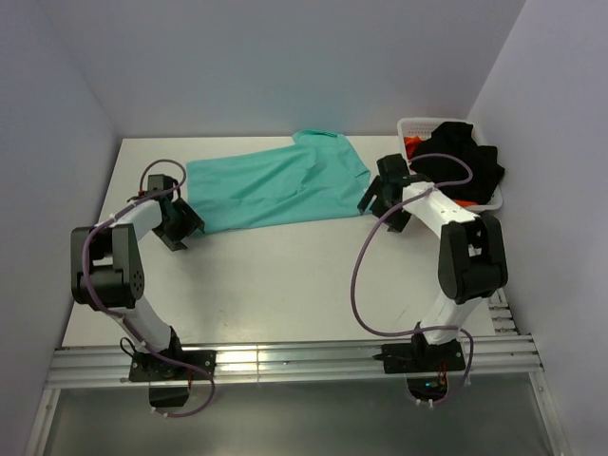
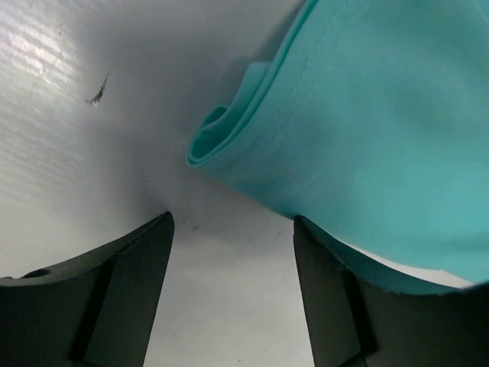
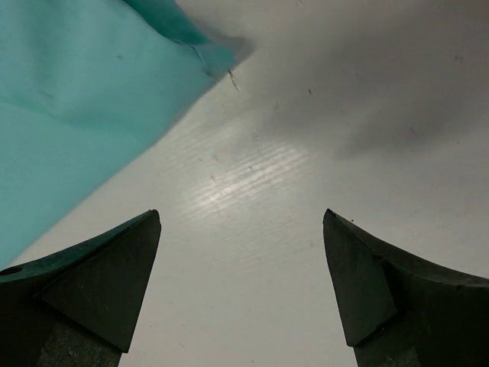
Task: Fold and stack the t-shirts
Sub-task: Fold the flattened tshirt in 1/3 of the way
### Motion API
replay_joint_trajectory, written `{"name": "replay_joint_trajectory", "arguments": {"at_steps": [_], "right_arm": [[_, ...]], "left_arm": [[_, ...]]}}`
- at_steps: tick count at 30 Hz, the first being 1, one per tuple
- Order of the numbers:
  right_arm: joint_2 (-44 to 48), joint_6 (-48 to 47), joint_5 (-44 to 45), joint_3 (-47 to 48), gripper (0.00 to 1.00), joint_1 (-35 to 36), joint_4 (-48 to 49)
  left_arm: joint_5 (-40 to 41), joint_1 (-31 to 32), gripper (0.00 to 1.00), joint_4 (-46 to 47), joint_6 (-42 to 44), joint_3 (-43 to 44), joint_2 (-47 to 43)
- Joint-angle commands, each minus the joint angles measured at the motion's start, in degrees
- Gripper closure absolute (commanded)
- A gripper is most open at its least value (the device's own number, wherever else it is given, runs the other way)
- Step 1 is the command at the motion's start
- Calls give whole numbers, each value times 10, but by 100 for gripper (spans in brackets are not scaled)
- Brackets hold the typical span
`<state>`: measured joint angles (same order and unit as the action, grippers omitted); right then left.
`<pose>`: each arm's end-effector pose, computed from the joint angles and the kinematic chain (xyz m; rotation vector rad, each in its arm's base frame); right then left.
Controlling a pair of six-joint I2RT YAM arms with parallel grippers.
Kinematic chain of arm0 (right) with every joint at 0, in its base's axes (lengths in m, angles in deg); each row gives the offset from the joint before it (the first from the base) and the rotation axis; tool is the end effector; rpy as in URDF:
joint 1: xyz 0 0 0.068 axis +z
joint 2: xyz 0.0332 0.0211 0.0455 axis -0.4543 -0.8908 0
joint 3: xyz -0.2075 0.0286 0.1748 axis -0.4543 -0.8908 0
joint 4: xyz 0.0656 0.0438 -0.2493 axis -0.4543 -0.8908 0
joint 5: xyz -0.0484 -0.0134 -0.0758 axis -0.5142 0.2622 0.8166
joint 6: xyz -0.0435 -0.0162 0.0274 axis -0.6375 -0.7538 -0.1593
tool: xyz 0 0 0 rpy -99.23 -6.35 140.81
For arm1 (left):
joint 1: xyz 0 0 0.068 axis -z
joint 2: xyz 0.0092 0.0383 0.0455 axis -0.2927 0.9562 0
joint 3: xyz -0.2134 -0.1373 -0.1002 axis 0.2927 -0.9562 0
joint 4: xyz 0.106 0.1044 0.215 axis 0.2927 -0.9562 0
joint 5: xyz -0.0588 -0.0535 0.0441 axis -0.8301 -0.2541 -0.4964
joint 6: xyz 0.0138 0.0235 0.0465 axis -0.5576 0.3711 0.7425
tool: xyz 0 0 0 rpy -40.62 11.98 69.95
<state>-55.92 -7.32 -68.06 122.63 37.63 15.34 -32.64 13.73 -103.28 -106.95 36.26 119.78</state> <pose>0.3431 0.0605 0.2150 0.7544 2.5562 0.1638 0.3251 0.0178 0.1676 -1.0367 2.5607 -0.2146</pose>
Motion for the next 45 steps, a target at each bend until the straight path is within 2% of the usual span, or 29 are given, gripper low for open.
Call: {"name": "replay_joint_trajectory", "arguments": {"at_steps": [1,14,19,20,22,23,27,29,31,32,33,34,37,41,44,45], "right_arm": [[6,-10,2,-10,6,-2,28],[-132,-21,19,86,8,-2,23],[-164,-18,31,130,14,-2,22],[-177,-12,37,138,22,-2,3],[-185,-11,51,152,32,-3,-7],[-186,-14,53,149,41,-4,-5],[-194,-19,57,168,47,-6,-13],[-212,-19,58,188,61,-6,-34],[-225,-19,58,217,66,-6,-48],[-237,-22,57,226,72,-6,-59],[-243,-22,58,240,83,-6,-63],[-251,-22,60,247,98,-6,-69],[-257,-27,60,255,100,-7,-77],[-248,-40,59,241,100,-6,-77],[-230,-47,63,219,100,-7,-76],[-224,-49,63,203,100,-8,-74]], "left_arm": [[12,4,30,-7,3,36,28],[12,5,38,-6,-15,81,93],[12,4,41,-12,-10,99,116],[12,4,42,-13,-10,105,119],[12,4,43,-13,-10,109,127],[13,4,43,-12,-11,113,128],[12,4,46,-12,-13,119,141],[12,4,47,-11,-16,123,146],[12,4,47,-11,-18,125,150],[12,4,48,-10,-19,128,151],[12,4,48,-10,-21,129,152],[12,4,49,-10,-22,130,156],[12,4,57,-10,-22,133,162],[31,4,86,-3,-21,128,170],[36,4,100,1,-23,122,175],[37,4,100,1,-26,120,175]]}}
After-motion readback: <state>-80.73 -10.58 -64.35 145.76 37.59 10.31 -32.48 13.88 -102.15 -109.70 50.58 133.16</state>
